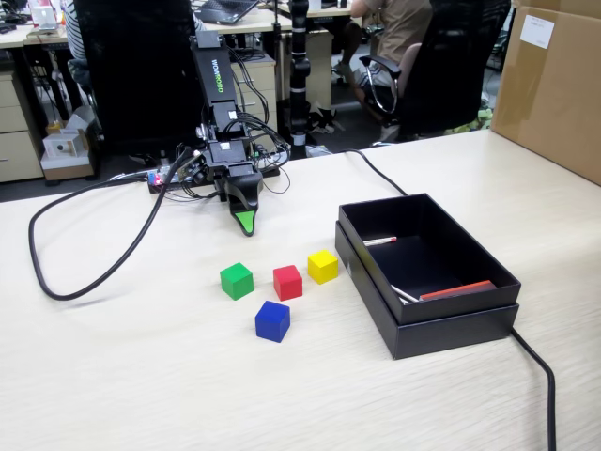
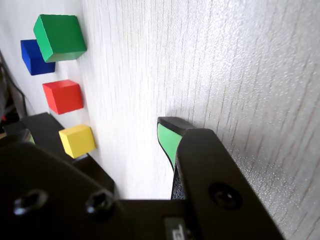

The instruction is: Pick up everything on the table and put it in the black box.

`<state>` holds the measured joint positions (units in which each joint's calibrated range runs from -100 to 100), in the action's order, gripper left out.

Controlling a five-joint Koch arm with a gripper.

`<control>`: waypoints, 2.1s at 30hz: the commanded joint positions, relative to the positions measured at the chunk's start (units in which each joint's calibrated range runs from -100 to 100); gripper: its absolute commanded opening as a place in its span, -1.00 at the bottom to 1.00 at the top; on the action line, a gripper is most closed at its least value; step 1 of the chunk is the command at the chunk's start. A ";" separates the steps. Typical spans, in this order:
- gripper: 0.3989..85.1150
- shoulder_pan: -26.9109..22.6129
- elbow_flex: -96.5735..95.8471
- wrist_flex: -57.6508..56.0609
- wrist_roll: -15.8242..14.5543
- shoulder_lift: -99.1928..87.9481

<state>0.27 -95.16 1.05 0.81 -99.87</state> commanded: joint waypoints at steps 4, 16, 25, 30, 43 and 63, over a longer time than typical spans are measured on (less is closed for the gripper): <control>0.14 0.00 -1.39 -1.52 -0.15 -0.13; 0.11 -0.44 -1.39 -1.61 0.24 -0.13; 0.11 0.20 7.13 -11.11 -0.44 0.79; 0.11 0.98 23.72 -27.61 -1.07 5.15; 0.11 5.18 62.71 -46.19 -1.51 38.20; 0.05 5.81 85.91 -48.69 4.25 81.00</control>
<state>6.18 -13.83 -46.11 4.57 -18.71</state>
